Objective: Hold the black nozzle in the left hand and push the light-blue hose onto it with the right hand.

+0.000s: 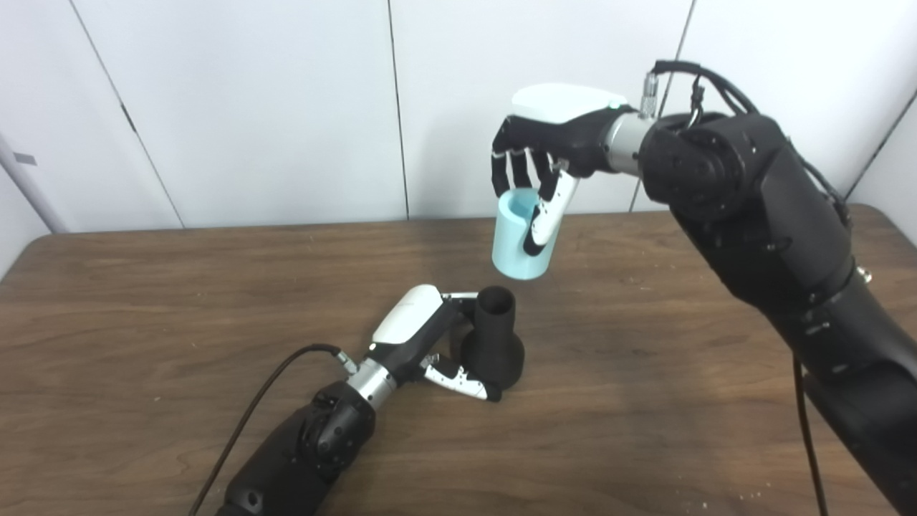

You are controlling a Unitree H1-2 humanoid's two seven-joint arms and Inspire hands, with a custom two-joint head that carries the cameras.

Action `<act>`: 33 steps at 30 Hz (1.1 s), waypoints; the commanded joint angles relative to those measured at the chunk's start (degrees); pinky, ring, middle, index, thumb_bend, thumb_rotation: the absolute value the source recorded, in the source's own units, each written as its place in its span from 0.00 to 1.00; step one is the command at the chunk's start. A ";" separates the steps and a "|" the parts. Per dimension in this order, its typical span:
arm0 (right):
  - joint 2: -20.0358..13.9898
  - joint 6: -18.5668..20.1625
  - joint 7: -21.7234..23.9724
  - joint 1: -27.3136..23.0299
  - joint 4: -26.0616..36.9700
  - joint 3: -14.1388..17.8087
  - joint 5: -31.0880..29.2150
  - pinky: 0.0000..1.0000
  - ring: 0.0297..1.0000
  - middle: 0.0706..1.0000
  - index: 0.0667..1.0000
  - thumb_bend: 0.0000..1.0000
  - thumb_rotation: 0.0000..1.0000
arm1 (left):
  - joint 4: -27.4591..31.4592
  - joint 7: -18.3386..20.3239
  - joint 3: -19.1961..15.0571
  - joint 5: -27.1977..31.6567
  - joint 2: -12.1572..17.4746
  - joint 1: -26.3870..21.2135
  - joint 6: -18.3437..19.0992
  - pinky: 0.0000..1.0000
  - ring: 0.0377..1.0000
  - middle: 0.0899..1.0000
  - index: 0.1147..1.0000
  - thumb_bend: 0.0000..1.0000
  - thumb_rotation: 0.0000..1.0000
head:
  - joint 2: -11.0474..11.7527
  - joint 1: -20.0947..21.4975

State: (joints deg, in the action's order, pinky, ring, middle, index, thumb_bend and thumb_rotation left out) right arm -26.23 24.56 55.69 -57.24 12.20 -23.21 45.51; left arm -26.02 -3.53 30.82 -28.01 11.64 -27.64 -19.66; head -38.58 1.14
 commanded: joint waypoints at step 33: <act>1.92 2.28 5.31 -4.37 5.31 2.75 -2.46 0.35 0.41 0.45 0.44 0.53 0.00 | -6.99 10.80 3.79 0.95 0.07 9.11 6.88 0.76 0.54 0.40 0.41 0.52 0.09 | -0.53 0.26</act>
State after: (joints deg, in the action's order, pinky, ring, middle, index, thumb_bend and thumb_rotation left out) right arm -23.60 26.50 61.58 -57.31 15.17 -22.35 42.89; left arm -26.18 -0.49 30.28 -24.18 11.45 -27.67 -18.74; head -39.02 1.32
